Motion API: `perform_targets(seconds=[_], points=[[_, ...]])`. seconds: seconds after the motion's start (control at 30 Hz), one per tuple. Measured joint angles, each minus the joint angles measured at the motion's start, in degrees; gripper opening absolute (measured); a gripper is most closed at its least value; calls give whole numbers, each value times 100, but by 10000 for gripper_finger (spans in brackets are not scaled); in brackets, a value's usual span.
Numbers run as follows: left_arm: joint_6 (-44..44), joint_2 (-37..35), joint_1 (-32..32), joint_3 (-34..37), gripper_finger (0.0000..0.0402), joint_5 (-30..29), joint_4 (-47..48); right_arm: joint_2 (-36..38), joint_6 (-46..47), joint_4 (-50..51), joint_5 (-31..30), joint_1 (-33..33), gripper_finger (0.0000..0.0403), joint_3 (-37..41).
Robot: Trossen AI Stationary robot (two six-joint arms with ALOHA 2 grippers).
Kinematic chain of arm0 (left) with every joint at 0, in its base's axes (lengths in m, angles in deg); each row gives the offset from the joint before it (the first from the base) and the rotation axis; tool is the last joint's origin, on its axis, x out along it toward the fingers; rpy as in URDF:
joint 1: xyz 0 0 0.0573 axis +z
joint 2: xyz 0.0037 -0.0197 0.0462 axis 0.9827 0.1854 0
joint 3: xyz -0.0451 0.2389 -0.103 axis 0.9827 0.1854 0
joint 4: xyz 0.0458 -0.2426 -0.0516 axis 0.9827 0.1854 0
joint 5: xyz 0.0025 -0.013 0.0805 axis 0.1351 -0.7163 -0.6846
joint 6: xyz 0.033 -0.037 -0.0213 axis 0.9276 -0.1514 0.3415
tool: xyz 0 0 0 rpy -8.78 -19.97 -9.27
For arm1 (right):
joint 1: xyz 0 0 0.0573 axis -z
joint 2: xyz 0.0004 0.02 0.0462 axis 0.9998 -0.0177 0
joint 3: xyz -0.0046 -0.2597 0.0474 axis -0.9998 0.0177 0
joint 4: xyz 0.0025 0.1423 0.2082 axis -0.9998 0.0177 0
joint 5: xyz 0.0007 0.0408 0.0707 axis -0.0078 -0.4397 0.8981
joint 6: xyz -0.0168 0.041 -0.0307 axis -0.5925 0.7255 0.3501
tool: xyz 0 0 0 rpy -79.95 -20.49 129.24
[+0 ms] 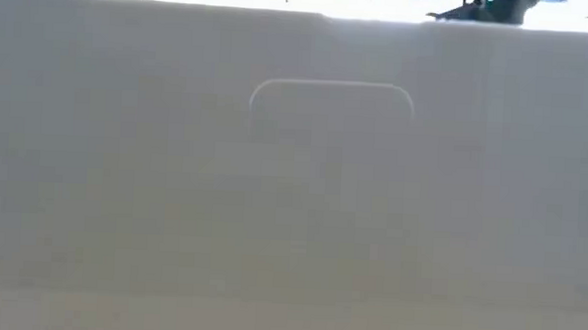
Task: Pick & Place First Aid Supplies
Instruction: Put the orange ointment pack into the white bin, then put the green bandage pack into the bottom gray bin
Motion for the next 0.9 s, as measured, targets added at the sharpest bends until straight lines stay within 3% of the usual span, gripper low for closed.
perform_targets(seconds=[0.17, 0.5, 0.9], points=[[0, -1, 2, 0, 120, 0, 0, -66, 403, 382, 25, -269, 1, 229], [0, -2, 2, 0, 120, -2, 0, -72, 752, -785, 252, -181, 6, 1886], [0, -1, 1, 0, 120, -2, 0, -72, 738, -871, 520, -183, 60, 1765]])
